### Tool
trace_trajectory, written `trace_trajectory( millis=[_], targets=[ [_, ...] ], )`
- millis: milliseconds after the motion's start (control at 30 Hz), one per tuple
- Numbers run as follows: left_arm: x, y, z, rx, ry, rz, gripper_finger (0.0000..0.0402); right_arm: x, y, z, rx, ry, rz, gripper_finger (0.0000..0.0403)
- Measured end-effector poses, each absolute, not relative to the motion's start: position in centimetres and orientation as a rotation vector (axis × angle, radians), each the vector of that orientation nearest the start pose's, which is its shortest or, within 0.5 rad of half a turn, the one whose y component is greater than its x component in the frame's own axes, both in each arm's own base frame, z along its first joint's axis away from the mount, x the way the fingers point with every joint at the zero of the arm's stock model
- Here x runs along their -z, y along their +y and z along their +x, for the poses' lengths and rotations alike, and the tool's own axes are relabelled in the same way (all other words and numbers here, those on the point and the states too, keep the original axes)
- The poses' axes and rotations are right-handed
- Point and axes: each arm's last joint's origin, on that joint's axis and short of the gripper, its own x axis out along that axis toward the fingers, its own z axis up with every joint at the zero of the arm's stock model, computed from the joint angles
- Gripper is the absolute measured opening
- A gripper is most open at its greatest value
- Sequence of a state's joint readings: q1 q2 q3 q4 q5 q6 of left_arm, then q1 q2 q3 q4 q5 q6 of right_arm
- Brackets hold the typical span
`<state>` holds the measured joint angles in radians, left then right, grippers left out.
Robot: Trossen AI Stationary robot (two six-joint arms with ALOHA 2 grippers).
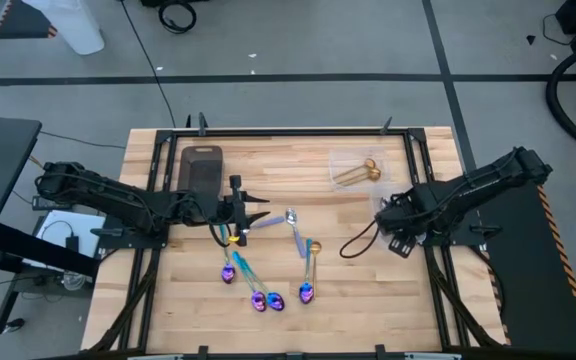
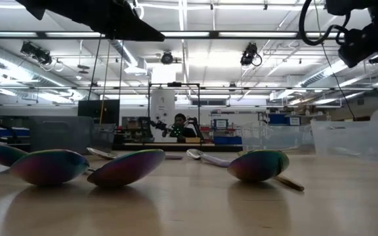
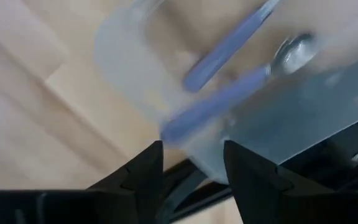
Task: Sort silverware by color (type)
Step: Put the purple spoon into the bottom transparent bin, then put the blue spoon into the black bin
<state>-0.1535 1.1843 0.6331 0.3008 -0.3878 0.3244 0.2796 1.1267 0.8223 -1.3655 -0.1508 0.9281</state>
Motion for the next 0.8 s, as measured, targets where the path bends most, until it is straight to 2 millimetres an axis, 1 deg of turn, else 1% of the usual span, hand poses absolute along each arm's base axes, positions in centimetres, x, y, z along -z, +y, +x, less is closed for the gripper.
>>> trace_trajectory(
  millis=[133,267,367,633,700,800],
  targets=[
    [-24.7,-2.8,25.1,-0.192,0.278,0.388,0.0142,-23.1,4.4,14.0,0.444,1.746,0.693,0.0178],
    [-24.7,-2.8,25.1,-0.192,0.278,0.387,0.0142,-23.2,4.0,13.5,0.513,1.805,0.754,0.0176],
    [-24.7,-2.8,25.1,-0.193,0.278,0.382,0.0142,-23.2,3.8,13.5,0.543,1.811,0.781,0.0173],
    [-24.7,-2.8,25.1,-0.194,0.284,0.365,0.0142,-23.2,3.8,14.7,0.461,1.709,0.826,0.0169],
    [-24.7,-2.8,25.1,-0.194,0.284,0.365,0.0142,-23.7,3.8,15.2,0.429,1.649,0.804,0.0169],
    [-24.7,-2.8,25.1,-0.194,0.284,0.365,0.0142,-24.8,3.5,16.0,0.435,1.54,0.733,0.0169]
  ],
)
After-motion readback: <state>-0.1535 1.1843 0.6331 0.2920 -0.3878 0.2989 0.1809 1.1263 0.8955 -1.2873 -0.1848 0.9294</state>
